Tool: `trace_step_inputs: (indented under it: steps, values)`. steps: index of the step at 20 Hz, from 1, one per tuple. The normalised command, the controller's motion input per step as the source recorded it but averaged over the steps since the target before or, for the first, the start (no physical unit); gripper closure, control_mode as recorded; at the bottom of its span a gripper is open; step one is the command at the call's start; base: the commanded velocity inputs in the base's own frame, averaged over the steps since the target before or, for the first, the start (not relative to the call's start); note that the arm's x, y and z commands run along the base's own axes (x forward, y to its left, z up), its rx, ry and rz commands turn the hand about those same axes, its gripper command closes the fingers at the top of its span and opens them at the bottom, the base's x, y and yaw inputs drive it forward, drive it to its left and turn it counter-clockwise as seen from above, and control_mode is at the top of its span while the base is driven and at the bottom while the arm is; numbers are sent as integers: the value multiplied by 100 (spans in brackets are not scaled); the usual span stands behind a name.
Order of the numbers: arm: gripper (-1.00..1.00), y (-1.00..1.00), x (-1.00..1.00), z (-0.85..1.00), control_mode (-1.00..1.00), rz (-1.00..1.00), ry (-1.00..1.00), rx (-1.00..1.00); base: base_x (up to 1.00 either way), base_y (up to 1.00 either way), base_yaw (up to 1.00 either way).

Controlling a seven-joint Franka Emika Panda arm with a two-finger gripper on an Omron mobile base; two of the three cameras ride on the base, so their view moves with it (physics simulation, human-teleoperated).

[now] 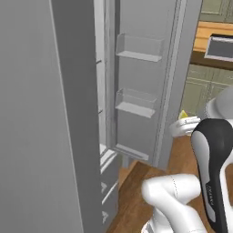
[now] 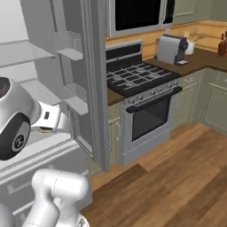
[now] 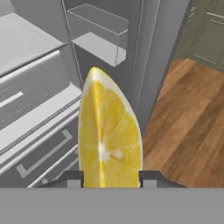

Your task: Grab a lemon wedge from the fridge and one ice cube from the ice bowl, and put them in the glass of lemonade.

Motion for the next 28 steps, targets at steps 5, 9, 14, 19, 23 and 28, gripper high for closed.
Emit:
trace_step_inputs:
  steps: [5, 9, 14, 19, 23, 28]
  values:
    - [100, 0, 0, 0, 100, 0, 0, 0, -51, -16, -51]
    - [100, 0, 0, 0, 100, 0, 0, 0, -13, -40, -57]
    - [100, 0, 0, 0, 100, 0, 0, 0, 0, -63, -55]
    - [100, 0, 0, 0, 100, 0, 0, 0, 0, -76, -50]
    - [100, 0, 0, 0, 100, 0, 0, 0, 4, -47, -38]
    - [100, 0, 0, 0, 100, 0, 0, 0, 38, -33, -18]
